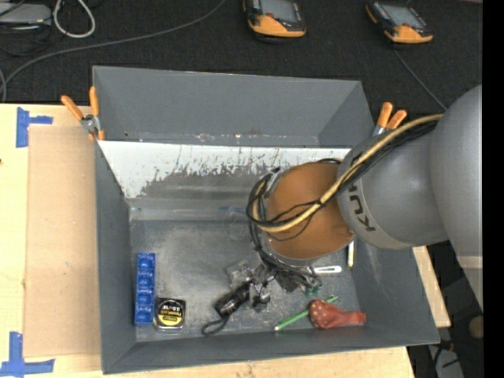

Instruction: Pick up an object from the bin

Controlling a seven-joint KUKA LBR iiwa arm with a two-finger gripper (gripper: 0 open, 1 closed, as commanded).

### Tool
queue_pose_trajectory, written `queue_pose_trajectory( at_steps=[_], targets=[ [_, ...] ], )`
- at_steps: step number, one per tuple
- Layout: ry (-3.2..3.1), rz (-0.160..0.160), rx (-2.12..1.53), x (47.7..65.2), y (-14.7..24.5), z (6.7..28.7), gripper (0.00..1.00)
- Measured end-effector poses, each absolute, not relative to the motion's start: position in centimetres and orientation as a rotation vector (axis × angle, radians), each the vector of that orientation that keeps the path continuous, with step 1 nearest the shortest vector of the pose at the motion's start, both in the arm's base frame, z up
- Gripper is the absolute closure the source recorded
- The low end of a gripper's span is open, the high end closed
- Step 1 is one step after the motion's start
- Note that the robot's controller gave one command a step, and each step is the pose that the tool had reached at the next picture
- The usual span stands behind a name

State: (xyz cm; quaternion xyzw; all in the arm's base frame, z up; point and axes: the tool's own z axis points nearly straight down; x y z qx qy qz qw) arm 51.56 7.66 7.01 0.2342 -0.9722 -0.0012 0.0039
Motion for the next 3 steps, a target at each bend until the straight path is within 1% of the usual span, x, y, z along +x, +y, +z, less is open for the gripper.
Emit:
queue_pose_trajectory(
  at_steps=[1,2,3],
  targets=[
    [-3.048,-0.005,0.730,51.6,7.7,7.0,1.00],
    [-3.043,-0.005,0.728,51.4,7.7,10.1,1.00],
    [-3.047,-0.005,0.727,51.5,7.7,11.5,1.00]
  ],
)
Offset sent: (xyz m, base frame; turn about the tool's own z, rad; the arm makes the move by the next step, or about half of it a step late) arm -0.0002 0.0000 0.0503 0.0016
